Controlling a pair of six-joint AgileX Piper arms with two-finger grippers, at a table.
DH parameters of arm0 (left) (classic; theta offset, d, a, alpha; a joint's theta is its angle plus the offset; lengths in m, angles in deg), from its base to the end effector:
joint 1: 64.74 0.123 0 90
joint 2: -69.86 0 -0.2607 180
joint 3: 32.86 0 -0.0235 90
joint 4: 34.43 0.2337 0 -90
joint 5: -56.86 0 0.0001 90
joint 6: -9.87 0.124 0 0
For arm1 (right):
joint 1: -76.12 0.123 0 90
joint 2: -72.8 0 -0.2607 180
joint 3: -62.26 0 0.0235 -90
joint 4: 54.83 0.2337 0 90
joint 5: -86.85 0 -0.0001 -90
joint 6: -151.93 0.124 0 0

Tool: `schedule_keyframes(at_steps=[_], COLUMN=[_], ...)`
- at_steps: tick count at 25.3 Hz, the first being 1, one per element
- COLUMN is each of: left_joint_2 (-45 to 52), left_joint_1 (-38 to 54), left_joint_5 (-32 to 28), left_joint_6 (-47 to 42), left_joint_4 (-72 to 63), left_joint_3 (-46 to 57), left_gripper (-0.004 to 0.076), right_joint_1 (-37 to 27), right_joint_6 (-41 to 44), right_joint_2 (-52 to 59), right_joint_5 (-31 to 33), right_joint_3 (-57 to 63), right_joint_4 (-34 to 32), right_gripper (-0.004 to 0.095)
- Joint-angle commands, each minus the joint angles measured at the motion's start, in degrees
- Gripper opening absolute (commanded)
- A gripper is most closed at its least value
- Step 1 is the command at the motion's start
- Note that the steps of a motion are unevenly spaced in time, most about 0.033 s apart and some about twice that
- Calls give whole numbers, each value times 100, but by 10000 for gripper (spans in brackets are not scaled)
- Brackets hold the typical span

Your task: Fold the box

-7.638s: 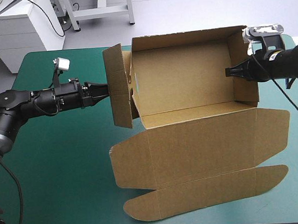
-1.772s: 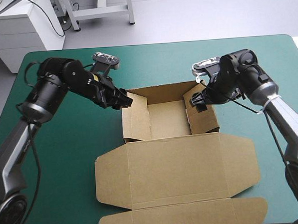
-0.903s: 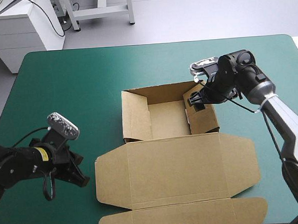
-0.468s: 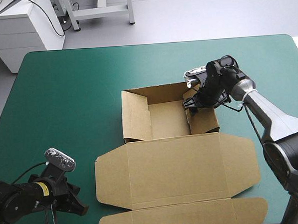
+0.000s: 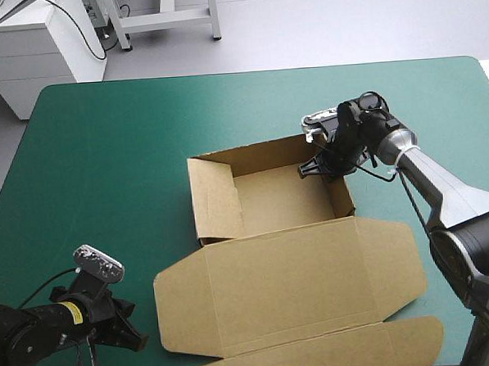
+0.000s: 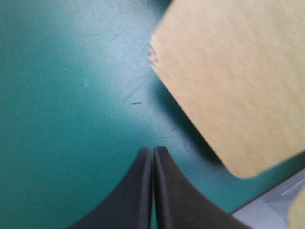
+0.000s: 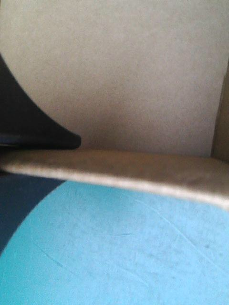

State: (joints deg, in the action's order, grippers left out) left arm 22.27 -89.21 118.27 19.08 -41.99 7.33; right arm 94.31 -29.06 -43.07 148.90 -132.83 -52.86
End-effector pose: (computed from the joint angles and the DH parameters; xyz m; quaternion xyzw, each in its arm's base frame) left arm 0.1034 -0.0628 0.2424 0.2643 0.9251 -0.0988 0.2542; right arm 0.3639 0.1235 0.2185 -0.1591 0.9758 0.0384 0.1452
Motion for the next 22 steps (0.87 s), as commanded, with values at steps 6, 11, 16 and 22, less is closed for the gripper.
schedule_keyframes(at_steps=[6, 11, 16, 22], left_joint_2=[-2, -2, -2, -2], left_joint_1=[5, 5, 5, 5], left_joint_5=[-320, -320, -320, -287], left_joint_6=[-50, -50, -50, -140], left_joint_4=[-112, -112, -112, -86], left_joint_3=[-130, -130, -130, -130], left_gripper=[-8, -8, -8, -8], right_joint_1=[-85, -668, -1807, -3465], right_joint_6=[37, 214, 99, -69], right_joint_2=[290, 290, 280, 260], right_joint_5=[-55, -178, -249, -204], right_joint_3=[-294, -634, -1110, -1256], right_joint_4=[-863, -1465, -1452, -1426], right_gripper=[-20, -20, -20, -20])
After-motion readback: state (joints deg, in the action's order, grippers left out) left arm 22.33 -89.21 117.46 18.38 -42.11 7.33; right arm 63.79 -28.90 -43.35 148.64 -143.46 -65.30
